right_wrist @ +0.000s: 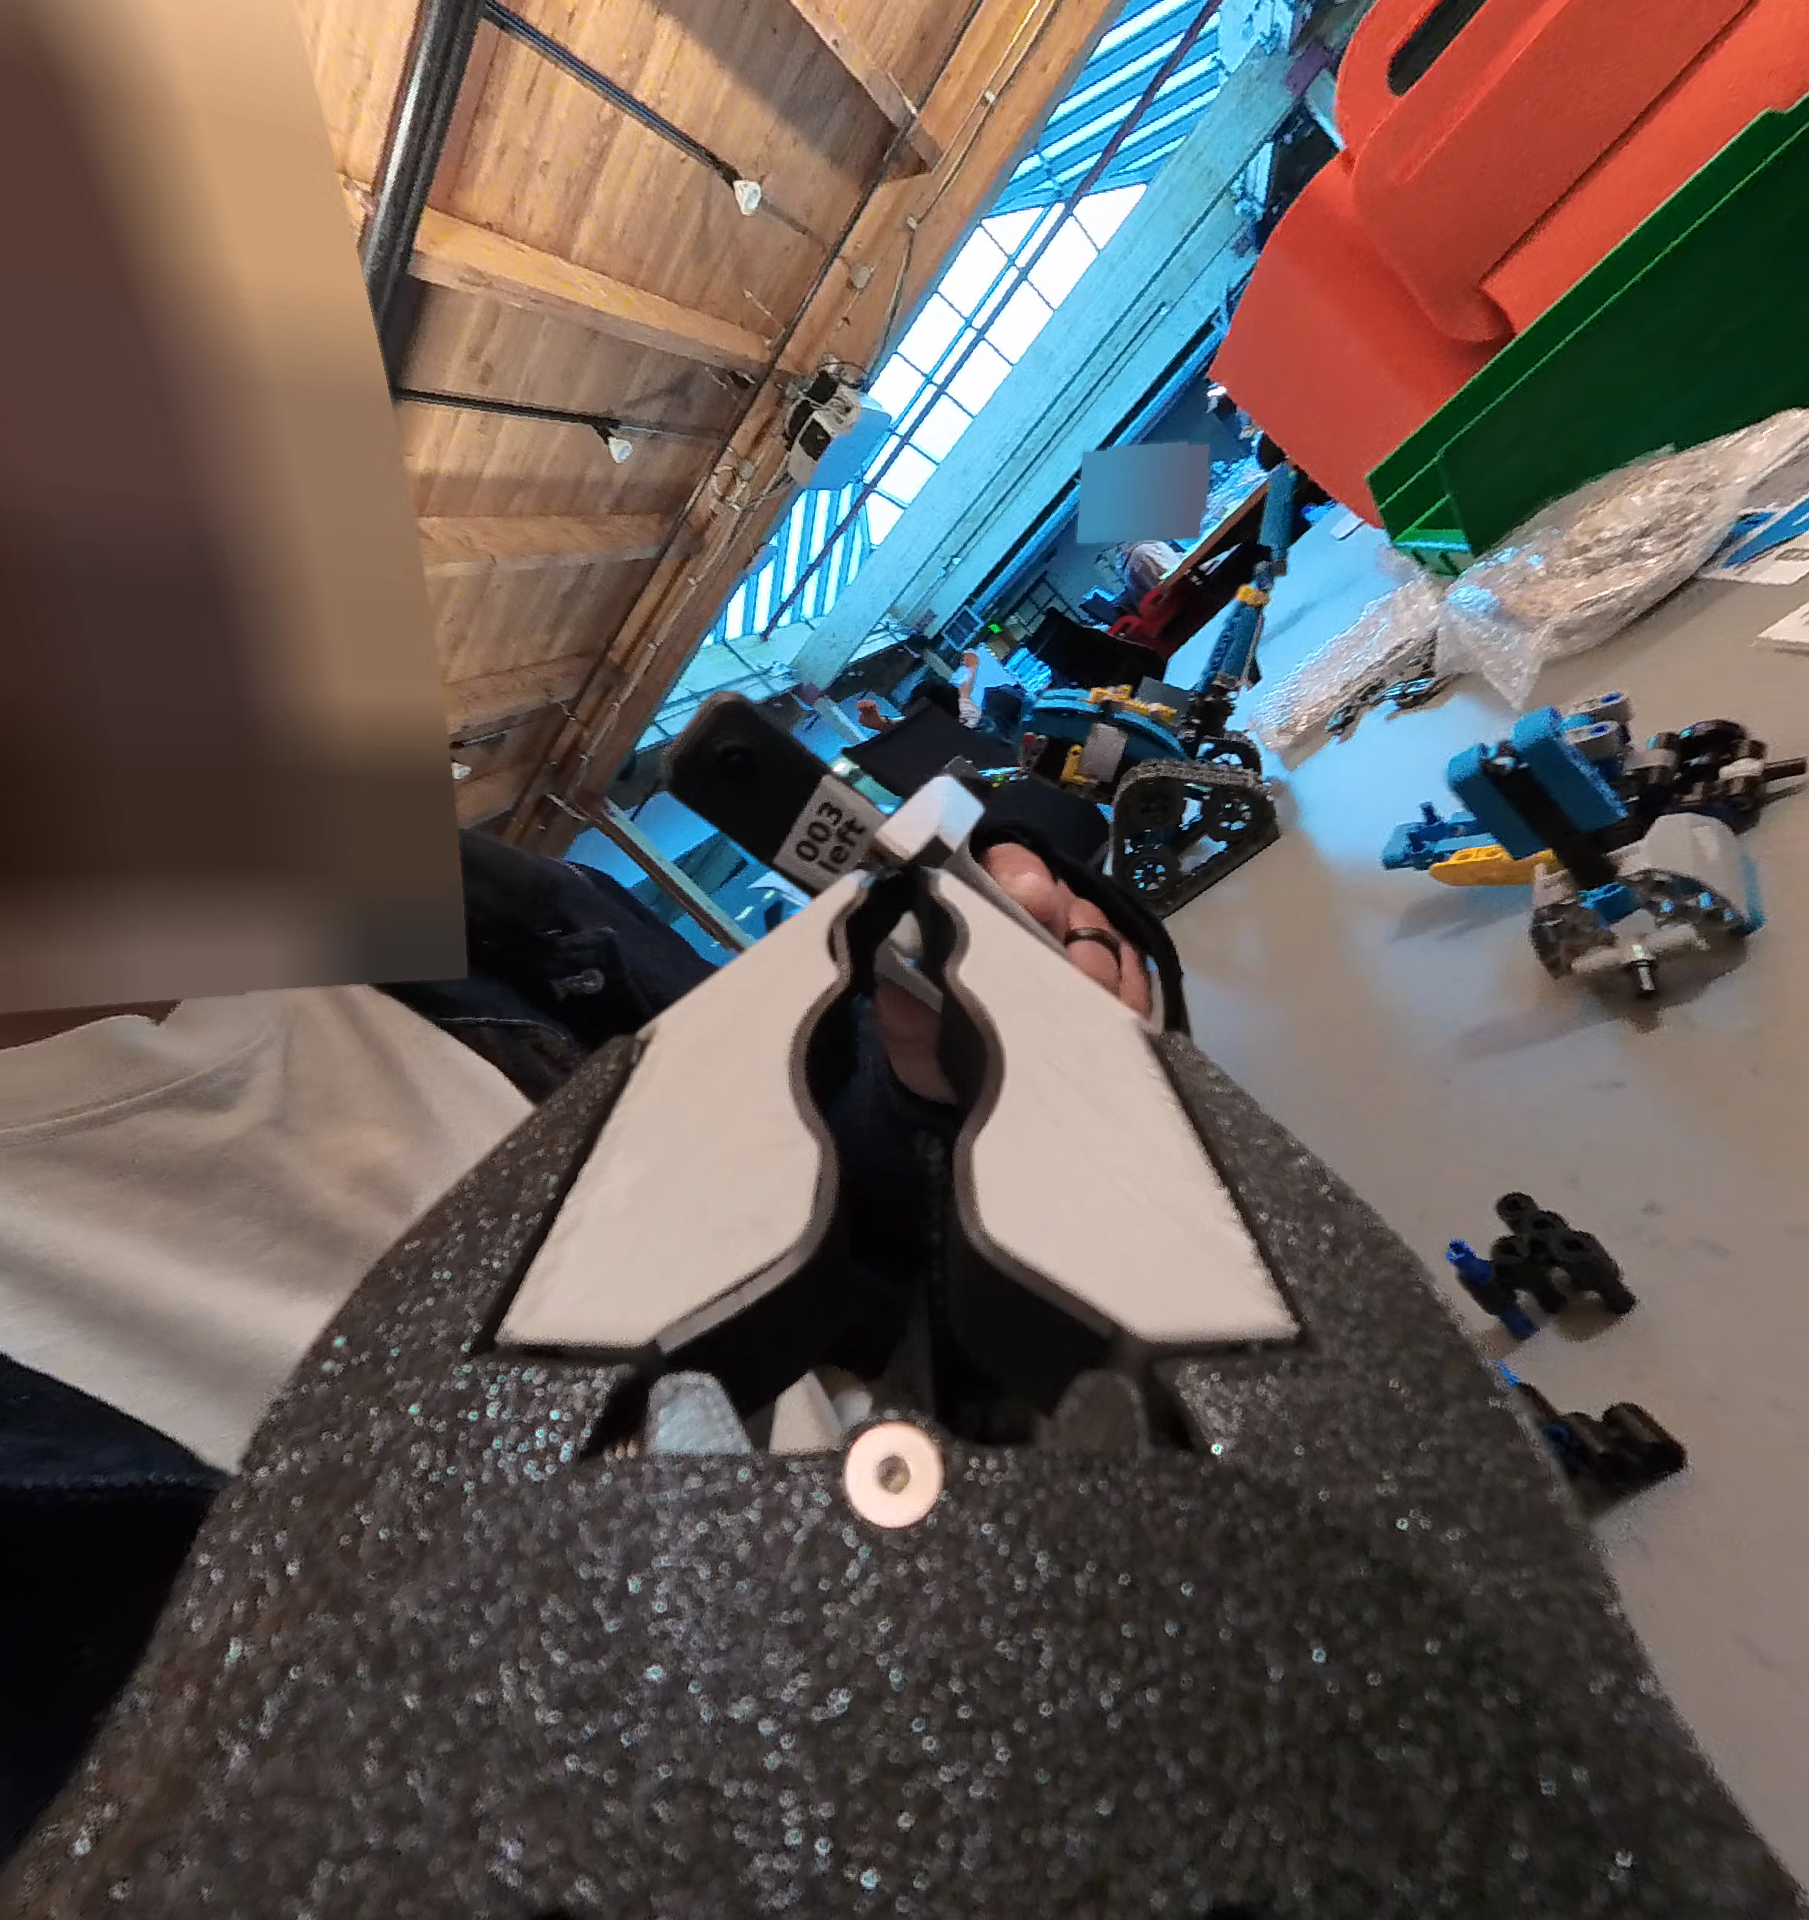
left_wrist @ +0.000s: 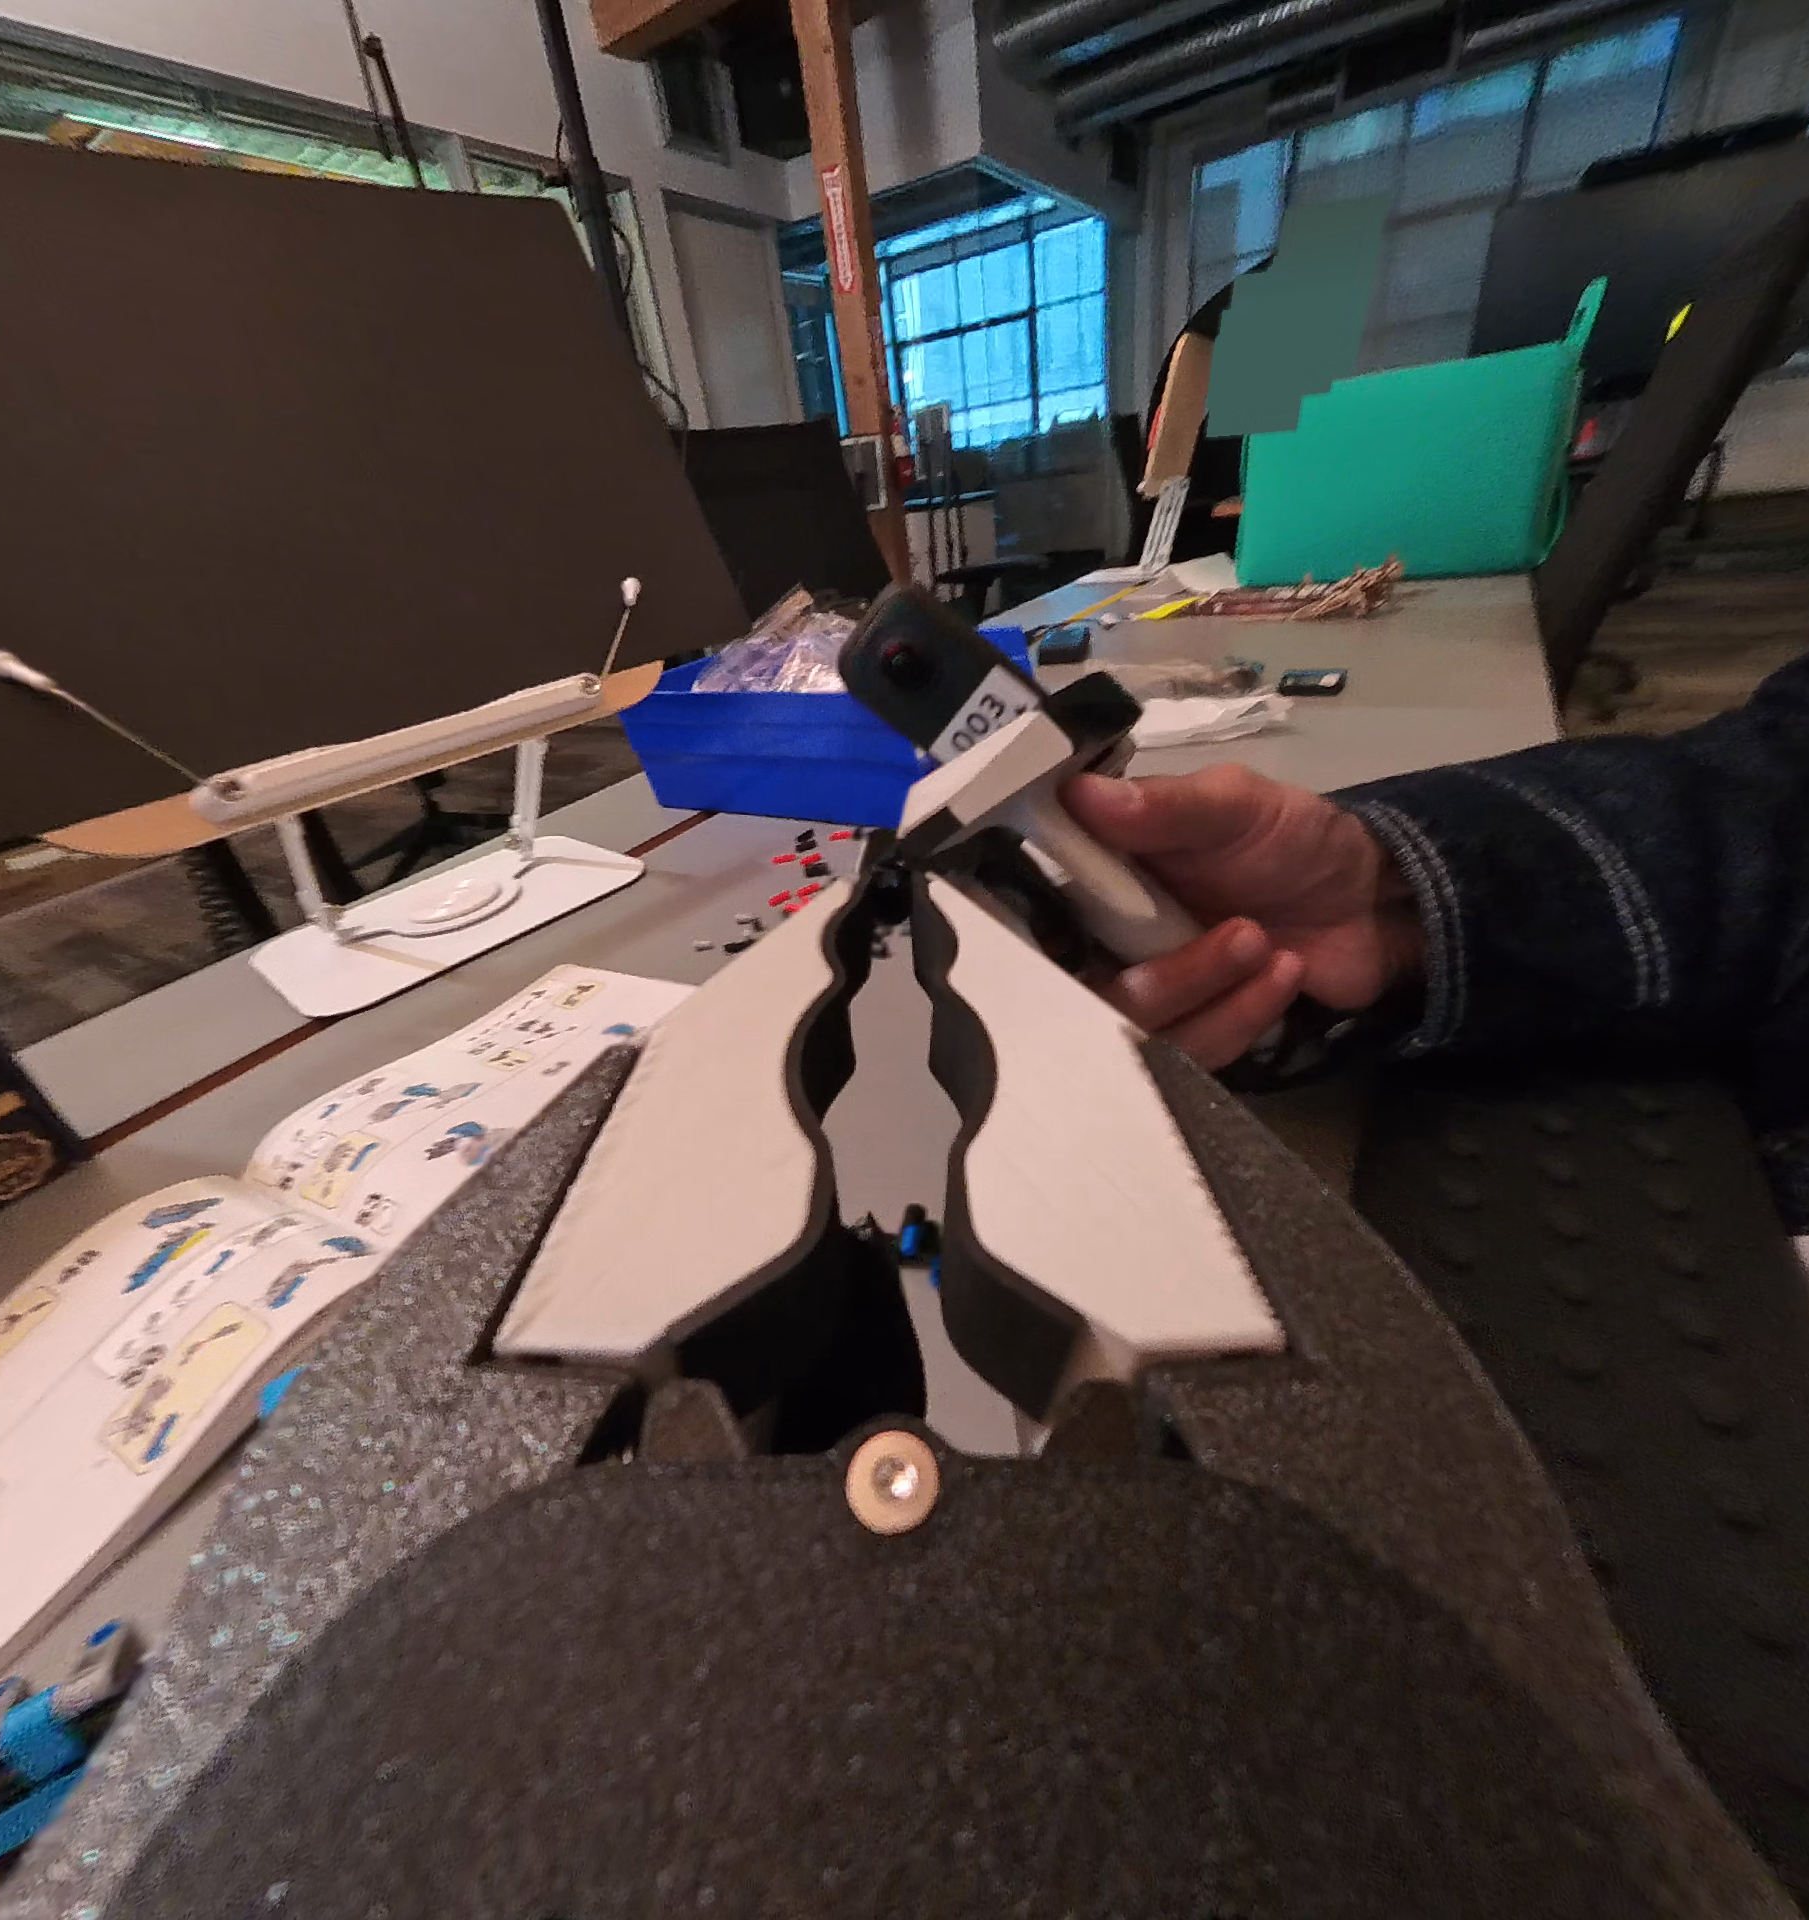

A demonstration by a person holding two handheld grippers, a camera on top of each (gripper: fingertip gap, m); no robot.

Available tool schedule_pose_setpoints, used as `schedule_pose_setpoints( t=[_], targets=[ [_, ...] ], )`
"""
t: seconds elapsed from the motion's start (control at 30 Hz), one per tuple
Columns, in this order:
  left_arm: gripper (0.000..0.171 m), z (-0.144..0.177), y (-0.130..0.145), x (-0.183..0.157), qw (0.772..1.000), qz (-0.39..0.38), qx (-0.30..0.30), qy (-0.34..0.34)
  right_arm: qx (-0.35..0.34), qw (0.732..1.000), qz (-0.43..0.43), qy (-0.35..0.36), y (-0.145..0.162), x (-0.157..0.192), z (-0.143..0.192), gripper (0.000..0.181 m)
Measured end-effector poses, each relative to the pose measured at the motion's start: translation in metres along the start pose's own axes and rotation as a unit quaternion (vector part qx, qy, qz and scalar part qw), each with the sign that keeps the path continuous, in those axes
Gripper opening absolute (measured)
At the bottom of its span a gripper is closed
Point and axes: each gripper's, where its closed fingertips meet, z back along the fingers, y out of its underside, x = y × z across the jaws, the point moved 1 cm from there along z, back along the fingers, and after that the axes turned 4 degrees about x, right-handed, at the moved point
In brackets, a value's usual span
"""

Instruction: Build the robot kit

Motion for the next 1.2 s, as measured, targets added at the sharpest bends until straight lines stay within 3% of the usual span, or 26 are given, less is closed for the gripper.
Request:
schedule_pose_setpoints(
  t=[0.13,0.27,0.33,0.53,0.8,1.03,1.2],
  targets=[
    [0.006,-0.006,0.018,0.008,0.989,-0.104,0.070,-0.073,-0.005,0.993,0.077,0.089,-0.009,-0.009,0.007,0.021],
    [0.007,-0.011,0.034,0.012,0.949,-0.243,0.138,-0.144,0.039,0.958,0.162,0.235,-0.004,-0.030,0.012,0.030],
    [0.007,-0.012,0.039,0.016,0.932,-0.276,0.163,-0.168,0.055,0.945,0.164,0.278,0.003,-0.040,0.011,0.033],
    [0.007,-0.012,0.043,0.020,0.912,-0.311,0.186,-0.192,0.070,0.939,0.176,0.287,0.010,-0.041,0.004,0.029],
    [0.006,-0.013,0.046,0.017,0.905,-0.326,0.194,-0.193,0.103,0.918,0.218,0.314,0.014,-0.043,0.006,0.023],
    [0.006,-0.014,0.046,0.018,0.909,-0.314,0.194,-0.193,0.106,0.911,0.230,0.325,0.013,-0.043,0.006,0.023],
    [0.007,-0.011,0.049,0.028,0.920,-0.274,0.197,-0.198,0.089,0.924,0.197,0.315,0.004,-0.047,0.010,0.031]
  ],
)
